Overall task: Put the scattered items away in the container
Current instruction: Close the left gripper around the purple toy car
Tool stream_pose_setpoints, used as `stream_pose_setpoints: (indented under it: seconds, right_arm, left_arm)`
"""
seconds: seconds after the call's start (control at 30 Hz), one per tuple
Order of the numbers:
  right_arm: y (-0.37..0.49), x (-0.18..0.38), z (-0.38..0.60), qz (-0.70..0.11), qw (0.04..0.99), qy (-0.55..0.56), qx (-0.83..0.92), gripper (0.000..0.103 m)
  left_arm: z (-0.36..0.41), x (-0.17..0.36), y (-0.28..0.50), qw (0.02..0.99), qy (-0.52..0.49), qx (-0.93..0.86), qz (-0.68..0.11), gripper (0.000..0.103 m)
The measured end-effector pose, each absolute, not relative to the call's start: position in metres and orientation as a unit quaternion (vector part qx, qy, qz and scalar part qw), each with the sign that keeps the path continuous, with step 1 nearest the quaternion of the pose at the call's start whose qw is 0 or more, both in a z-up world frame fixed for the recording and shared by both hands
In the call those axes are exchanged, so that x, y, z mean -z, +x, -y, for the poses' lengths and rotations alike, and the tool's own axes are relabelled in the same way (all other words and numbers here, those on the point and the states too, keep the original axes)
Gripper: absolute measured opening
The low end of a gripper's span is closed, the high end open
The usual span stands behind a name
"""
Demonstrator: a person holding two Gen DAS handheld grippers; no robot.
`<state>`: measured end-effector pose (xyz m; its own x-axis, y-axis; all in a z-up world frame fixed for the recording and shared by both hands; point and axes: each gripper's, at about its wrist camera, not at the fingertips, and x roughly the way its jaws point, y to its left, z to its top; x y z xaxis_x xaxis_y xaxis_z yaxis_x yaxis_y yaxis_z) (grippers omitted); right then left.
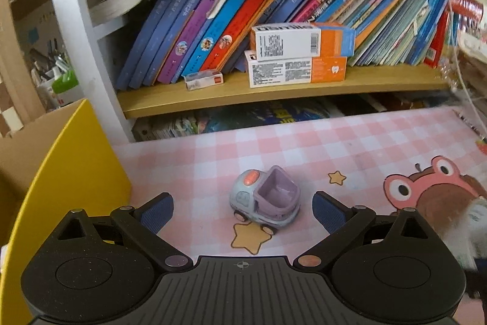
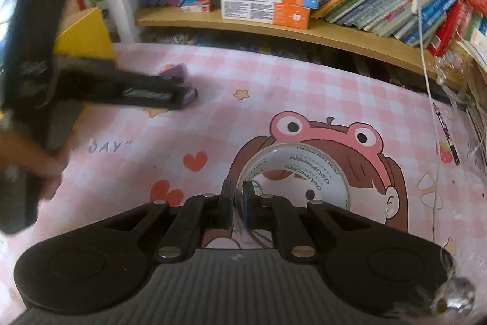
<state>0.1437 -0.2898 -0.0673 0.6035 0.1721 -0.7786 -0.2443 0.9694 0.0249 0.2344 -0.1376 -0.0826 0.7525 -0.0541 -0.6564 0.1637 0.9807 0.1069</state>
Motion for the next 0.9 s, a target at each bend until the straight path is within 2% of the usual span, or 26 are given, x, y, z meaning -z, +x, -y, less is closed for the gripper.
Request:
stream_pose_setpoints:
  seconds: [0.23,0.4,0.47,0.73,0.9]
  right_arm:
    - [0.137,0.068,0.281,-0.428,0.893,-0.064,-0.123,0.006]
    - [0.136,0.068,0.282,-0.427,0.894,-0.075,-0.117,0.006]
    - [0.135,0.067,0.283,-0.427,0.894,-0.073,-0.114,0.006]
    - [0.133,0.069,0.287,-0.431,0.893,-0.072,-0.105,0.007]
    - [0.133,0.068,0.284,-0.432,0.892,-0.074,-0.11,0.007]
  left_arm:
    - [0.158,0.096,0.248,0.923,0.137,0.077,-0.352,0.098]
    - [0.161,0.102,0.255,0.92,0.13,0.094,-0.357,0.098]
    - [0.158,0.104,0.259,0.918,0.117,0.094,-0.366,0.094]
    - [0.145,0.113,0.27,0.908,0.076,0.097,-0.399,0.063]
    - [0.145,0.111,0.266,0.906,0.091,0.101,-0.401,0.063]
